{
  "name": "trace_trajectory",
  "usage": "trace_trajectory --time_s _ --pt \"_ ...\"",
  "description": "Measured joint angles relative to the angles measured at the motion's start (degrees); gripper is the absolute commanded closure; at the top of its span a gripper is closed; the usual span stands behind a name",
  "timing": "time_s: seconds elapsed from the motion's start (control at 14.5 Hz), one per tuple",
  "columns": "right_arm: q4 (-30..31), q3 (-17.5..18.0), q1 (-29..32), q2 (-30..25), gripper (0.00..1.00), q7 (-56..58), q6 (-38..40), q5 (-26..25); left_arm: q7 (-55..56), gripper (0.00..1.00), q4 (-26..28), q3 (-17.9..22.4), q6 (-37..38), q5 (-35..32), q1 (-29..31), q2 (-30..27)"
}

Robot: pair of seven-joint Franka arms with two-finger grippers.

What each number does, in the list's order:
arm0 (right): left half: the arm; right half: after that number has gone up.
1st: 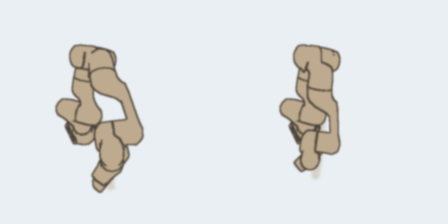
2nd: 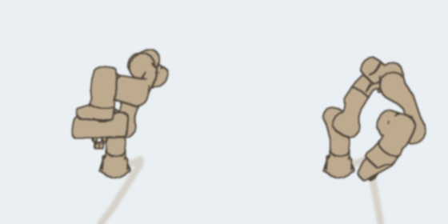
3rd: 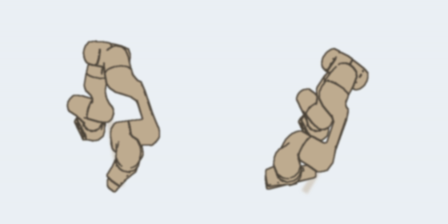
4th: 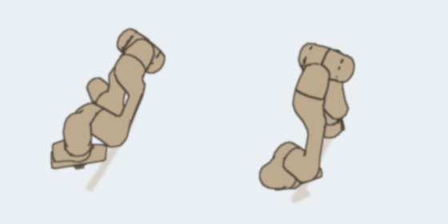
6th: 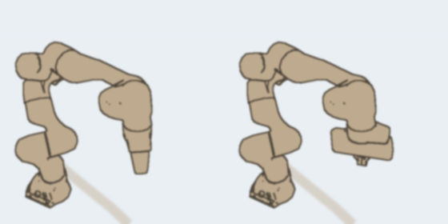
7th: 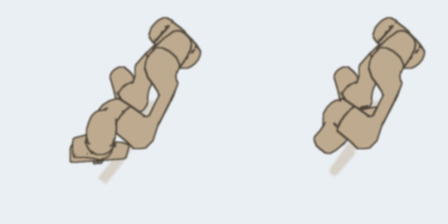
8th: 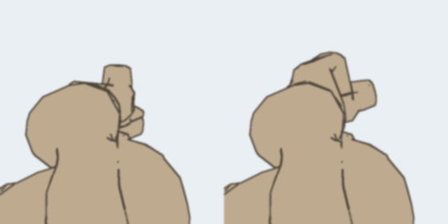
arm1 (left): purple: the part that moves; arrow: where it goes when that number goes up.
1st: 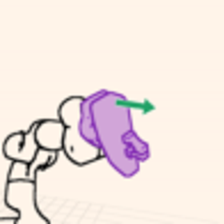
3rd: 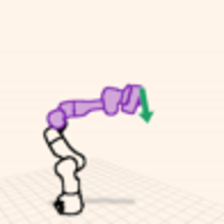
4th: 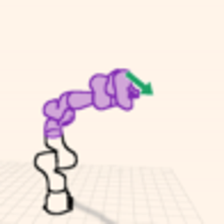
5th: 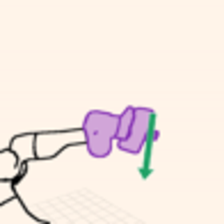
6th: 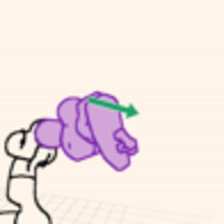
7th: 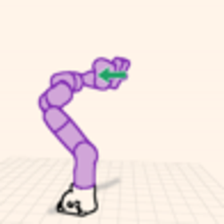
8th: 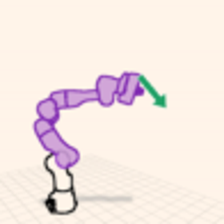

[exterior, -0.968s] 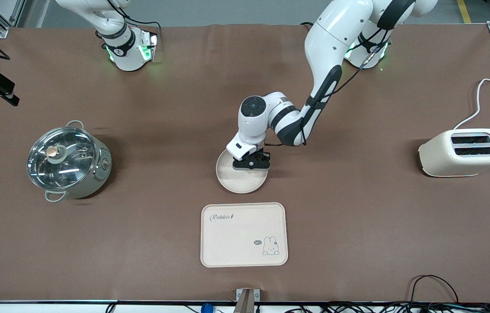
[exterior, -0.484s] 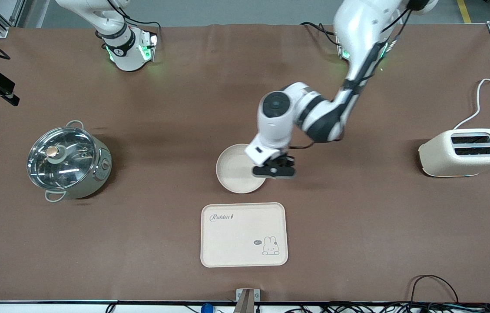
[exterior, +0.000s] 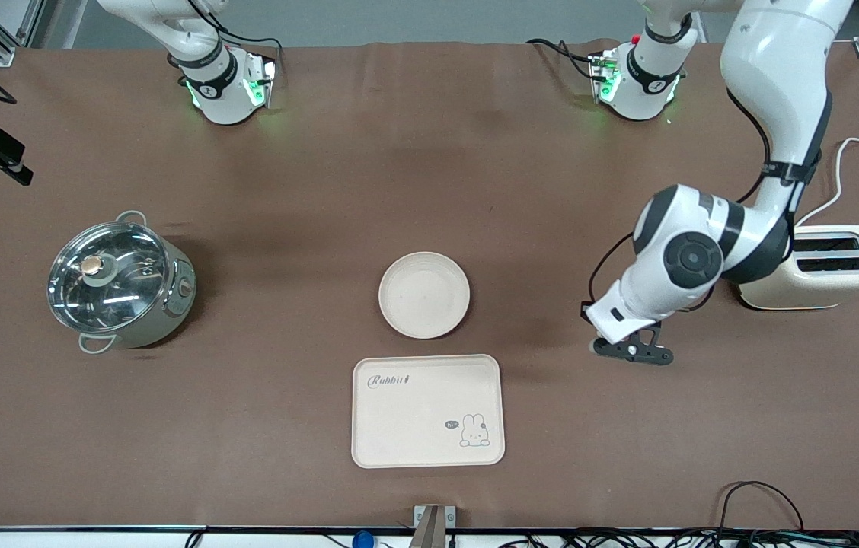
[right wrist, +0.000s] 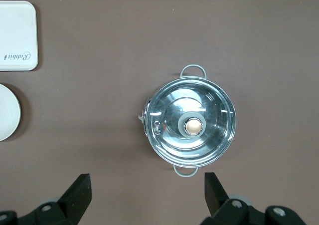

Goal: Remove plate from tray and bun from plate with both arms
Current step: 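Carry the bun with the left gripper toward the toaster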

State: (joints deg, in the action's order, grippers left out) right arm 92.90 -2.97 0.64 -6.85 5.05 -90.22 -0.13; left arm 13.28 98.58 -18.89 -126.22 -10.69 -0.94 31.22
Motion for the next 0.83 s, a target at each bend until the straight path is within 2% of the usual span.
trace_trajectory --time_s 0.07,0.14,0.35,0.55,0.62,0.83 --pt "0.0 0.0 0.0 0.0 0.00 0.0 0.1 0.0 0.0 0.98 0.9 -0.1 -1.5 0.0 0.5 1.5" --pt "0.0 0.0 0.0 0.0 0.00 0.0 0.1 0.0 0.1 0.92 1.6 -0.2 -3.0 0.0 0.8 3.0" --pt "0.0 0.0 0.0 0.0 0.00 0.0 0.0 0.0 -0.3 0.62 2.8 -0.2 -7.2 0.0 3.1 6.8" --pt "0.0 0.1 -0.1 0.0 0.00 0.0 0.0 0.0 -0.8 0.07 2.8 -0.2 -7.7 0.0 4.3 7.7" --pt "0.0 0.1 -0.1 0.0 0.00 0.0 0.0 0.0 -0.8 0.00 2.8 -0.3 -7.7 0.0 4.3 7.6" --pt "0.0 0.2 -0.2 0.0 0.00 0.0 0.1 0.0 -0.8 0.00 2.7 -0.6 -7.7 0.0 4.3 7.6"
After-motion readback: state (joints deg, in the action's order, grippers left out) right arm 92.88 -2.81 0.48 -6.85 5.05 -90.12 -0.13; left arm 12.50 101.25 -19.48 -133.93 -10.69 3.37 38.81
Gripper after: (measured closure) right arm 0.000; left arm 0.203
